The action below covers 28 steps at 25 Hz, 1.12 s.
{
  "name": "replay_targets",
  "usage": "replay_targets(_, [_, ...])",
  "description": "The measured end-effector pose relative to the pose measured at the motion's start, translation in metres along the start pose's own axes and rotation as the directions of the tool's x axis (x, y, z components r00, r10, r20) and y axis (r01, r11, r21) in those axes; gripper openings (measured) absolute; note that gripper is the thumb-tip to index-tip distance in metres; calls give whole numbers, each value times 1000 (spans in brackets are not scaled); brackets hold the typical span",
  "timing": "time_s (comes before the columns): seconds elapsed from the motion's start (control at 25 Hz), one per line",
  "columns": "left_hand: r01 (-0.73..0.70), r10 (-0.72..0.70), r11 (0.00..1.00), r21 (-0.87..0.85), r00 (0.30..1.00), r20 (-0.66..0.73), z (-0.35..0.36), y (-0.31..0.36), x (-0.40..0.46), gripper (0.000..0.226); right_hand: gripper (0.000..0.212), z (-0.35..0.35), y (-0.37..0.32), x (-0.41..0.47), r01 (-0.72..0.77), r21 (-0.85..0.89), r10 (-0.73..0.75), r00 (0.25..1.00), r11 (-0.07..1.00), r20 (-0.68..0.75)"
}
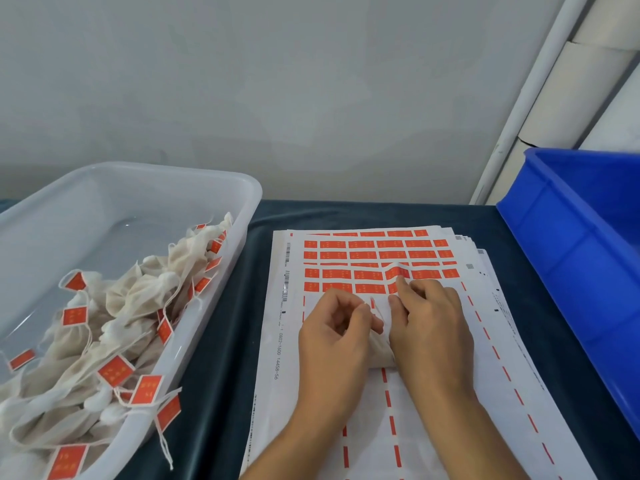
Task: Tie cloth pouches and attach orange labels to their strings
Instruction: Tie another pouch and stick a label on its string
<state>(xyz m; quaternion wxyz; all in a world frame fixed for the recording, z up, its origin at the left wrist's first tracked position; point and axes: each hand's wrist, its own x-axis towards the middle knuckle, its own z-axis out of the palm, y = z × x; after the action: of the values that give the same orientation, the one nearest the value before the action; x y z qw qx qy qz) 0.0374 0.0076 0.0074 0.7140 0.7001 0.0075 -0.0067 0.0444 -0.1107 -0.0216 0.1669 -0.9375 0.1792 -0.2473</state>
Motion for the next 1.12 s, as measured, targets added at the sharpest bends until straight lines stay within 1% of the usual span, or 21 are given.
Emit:
replay_targets(0.12, [-4, 4, 1000, -10, 1000, 1, 0, 1, -1, 12, 42, 0, 0, 1, 8, 27, -8, 1000, 1000, -3])
replay_targets(0.32, [-17, 17, 999, 39, 1000, -1, 1, -2, 0, 26, 38, 0, 3, 12, -69, 88, 68, 998, 994, 14])
replay_targets(0.4, [-28, 28, 997, 70, 1000, -8, 2, -3, 0, 26, 35, 1, 0, 21, -102, 73, 100, 995, 992, 24])
replay_targets(0.52, [-19, 20, 998, 55, 1000, -16, 2, -3, 0, 27, 26, 1, -5, 32, -107, 57, 107, 994, 993, -5])
replay_targets(0.6, [-23, 24, 998, 53, 999, -24, 1, -3, 1, 27, 24, 1, -5, 33, -74, 43, 75, 997, 996, -8])
replay_targets(0.76, [-29, 31, 998, 54, 999, -42, 4, -5, 1, 23, 29, -2, -7, 31, 22, -4, -22, 1000, 1000, 16])
replay_targets(0.92, [-41, 44, 998, 42, 997, -67, 4, -7, 2, 18, 35, -6, -14, 27, 203, -48, -204, 979, 978, -6])
replay_targets(1.0, [-53, 56, 998, 39, 995, -78, 3, -8, 3, 17, 36, -9, -18, 26, 261, -22, -261, 965, 965, -28])
replay_targets(1.12, [-64, 67, 997, 39, 994, -88, 3, -10, 4, 17, 35, -16, -23, 25, 290, 67, -285, 955, 955, -79])
